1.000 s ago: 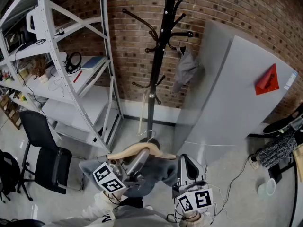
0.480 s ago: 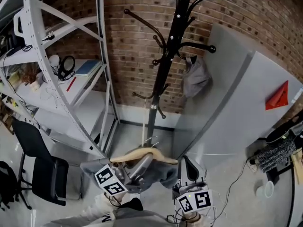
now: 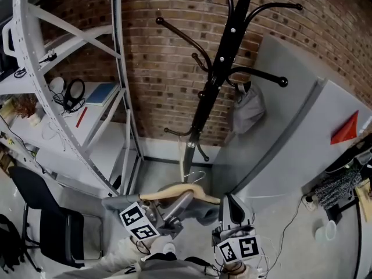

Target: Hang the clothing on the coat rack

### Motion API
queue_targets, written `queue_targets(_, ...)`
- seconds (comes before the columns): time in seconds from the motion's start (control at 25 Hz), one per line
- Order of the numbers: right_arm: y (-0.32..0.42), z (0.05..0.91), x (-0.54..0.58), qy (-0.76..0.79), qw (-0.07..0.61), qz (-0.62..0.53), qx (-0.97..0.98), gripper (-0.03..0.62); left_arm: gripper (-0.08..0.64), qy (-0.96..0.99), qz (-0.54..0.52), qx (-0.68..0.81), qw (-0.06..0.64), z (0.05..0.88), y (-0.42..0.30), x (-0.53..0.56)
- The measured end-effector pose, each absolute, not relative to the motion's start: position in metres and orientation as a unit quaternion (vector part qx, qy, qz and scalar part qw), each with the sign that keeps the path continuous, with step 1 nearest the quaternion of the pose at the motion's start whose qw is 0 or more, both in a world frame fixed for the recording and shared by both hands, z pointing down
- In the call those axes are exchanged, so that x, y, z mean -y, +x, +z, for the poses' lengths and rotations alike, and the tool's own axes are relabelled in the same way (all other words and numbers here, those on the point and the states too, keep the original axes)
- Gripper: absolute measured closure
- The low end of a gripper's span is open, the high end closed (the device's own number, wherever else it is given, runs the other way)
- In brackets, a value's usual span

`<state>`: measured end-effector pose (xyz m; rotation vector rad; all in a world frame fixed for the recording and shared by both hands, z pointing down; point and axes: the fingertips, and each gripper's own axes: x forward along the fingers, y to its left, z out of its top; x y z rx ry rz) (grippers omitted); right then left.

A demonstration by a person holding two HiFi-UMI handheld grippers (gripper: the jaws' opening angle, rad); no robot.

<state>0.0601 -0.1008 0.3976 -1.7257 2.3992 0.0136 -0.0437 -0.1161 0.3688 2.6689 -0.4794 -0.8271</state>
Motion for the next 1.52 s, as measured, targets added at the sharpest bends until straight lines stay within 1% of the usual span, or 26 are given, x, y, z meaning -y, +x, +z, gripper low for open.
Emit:
queue_targets(0.48, 0.059, 0.382, 0.127, -0.585, 0.093, 0.023, -0.805, 0.571, 0.466, 0.927, -0.302, 0.151, 0.160, 0.352, -0.046, 0.146)
queue_targets(0.8, 0.077, 0.377, 0.147, -0.581, 0.095, 0.024, -0.808, 0.571, 0.466, 0.924, -0.311, 0.151, 0.163, 0.338, -0.030, 0.171)
queue_targets(1.0, 0.087, 0.364, 0.157, -0.585, 0.083, 0.052, -0.805, 0.571, 0.466, 0.919, -0.324, 0.143, 0.172, 0.322, -0.022, 0.187)
queue_targets(1.52, 0.102, 0.371, 0.169, -0.589, 0.078, 0.041, -0.803, 0.571, 0.466, 0.905, -0.367, 0.119, 0.182, 0.283, -0.013, 0.242)
